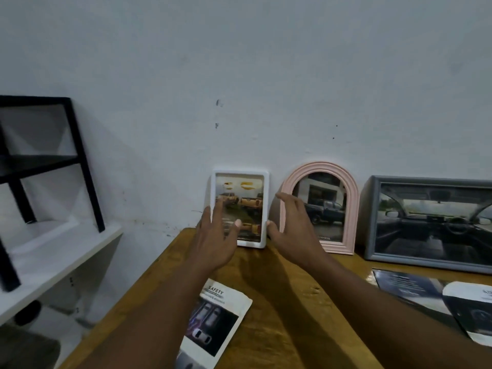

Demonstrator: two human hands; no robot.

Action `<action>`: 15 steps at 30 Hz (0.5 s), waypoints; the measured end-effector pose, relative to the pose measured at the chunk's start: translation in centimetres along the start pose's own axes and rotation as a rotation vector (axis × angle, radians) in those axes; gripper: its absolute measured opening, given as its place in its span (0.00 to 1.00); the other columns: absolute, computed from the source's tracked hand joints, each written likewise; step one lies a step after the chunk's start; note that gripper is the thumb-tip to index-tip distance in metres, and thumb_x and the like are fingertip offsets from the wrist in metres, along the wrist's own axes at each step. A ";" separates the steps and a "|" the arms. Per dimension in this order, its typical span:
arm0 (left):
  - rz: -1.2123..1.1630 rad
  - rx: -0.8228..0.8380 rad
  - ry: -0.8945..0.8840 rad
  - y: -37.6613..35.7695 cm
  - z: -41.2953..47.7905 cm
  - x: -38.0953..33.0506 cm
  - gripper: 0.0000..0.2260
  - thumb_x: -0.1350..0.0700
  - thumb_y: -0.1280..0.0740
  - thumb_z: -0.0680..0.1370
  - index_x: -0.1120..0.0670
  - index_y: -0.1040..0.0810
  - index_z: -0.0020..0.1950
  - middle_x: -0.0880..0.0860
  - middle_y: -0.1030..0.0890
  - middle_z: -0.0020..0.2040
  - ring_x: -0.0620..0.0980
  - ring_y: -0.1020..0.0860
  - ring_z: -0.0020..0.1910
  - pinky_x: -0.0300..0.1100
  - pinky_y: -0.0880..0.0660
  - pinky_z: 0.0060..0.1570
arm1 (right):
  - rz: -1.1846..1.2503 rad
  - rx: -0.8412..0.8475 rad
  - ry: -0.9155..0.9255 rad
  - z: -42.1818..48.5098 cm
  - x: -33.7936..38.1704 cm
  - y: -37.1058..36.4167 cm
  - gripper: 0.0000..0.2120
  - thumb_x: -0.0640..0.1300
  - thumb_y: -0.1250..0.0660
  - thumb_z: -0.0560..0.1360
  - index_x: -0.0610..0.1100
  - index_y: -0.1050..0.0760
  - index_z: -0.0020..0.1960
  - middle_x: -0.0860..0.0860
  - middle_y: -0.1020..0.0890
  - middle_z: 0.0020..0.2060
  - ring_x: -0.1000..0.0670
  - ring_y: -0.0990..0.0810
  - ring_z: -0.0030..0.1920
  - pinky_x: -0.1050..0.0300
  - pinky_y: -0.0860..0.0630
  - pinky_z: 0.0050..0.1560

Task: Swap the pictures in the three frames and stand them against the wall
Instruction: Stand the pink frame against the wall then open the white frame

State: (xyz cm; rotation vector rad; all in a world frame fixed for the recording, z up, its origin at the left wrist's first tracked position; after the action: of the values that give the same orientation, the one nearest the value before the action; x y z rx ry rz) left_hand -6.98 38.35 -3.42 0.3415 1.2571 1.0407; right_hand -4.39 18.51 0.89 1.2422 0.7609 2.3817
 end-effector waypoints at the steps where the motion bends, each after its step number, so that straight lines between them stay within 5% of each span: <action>1: 0.008 0.008 0.042 -0.3 0.2 0.8 0.34 0.35 0.45 0.81 0.39 0.58 0.82 0.52 0.52 0.84 0.58 0.48 0.82 0.60 0.43 0.76 | 0.029 0.029 -0.040 0.2 -0.5 -1.1 0.32 0.48 0.32 0.78 0.52 0.43 0.77 0.52 0.41 0.77 0.47 0.37 0.75 0.49 0.34 0.70; 9: -0.176 -0.007 0.192 -3.1 3.8 5.8 0.39 0.30 0.43 0.75 0.37 0.59 0.81 0.50 0.48 0.83 0.59 0.40 0.79 0.61 0.34 0.73 | 0.189 0.122 -0.188 2.7 -4.5 -7.6 0.32 0.49 0.32 0.79 0.55 0.47 0.76 0.52 0.36 0.76 0.44 0.33 0.74 0.39 0.29 0.69; 15: -0.302 0.005 0.239 -4.1 4.5 6.1 0.42 0.26 0.43 0.70 0.34 0.59 0.79 0.52 0.42 0.82 0.60 0.33 0.75 0.63 0.28 0.68 | 0.280 0.069 -0.204 3.2 -5.4 -8.7 0.29 0.43 0.34 0.80 0.54 0.44 0.75 0.51 0.31 0.73 0.48 0.28 0.69 0.54 0.24 0.62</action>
State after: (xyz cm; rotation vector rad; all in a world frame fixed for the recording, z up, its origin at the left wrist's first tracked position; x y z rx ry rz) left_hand -1.47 42.38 -8.58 0.0271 1.4727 0.8354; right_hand 1.80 23.52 -6.30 1.6883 0.6459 2.4053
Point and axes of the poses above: each hand's wrist, its own z-axis towards the middle knuckle, its own y-axis out of the back of the hand, x = y × z, the point moved 7 cm from there along z, towards the middle knuckle
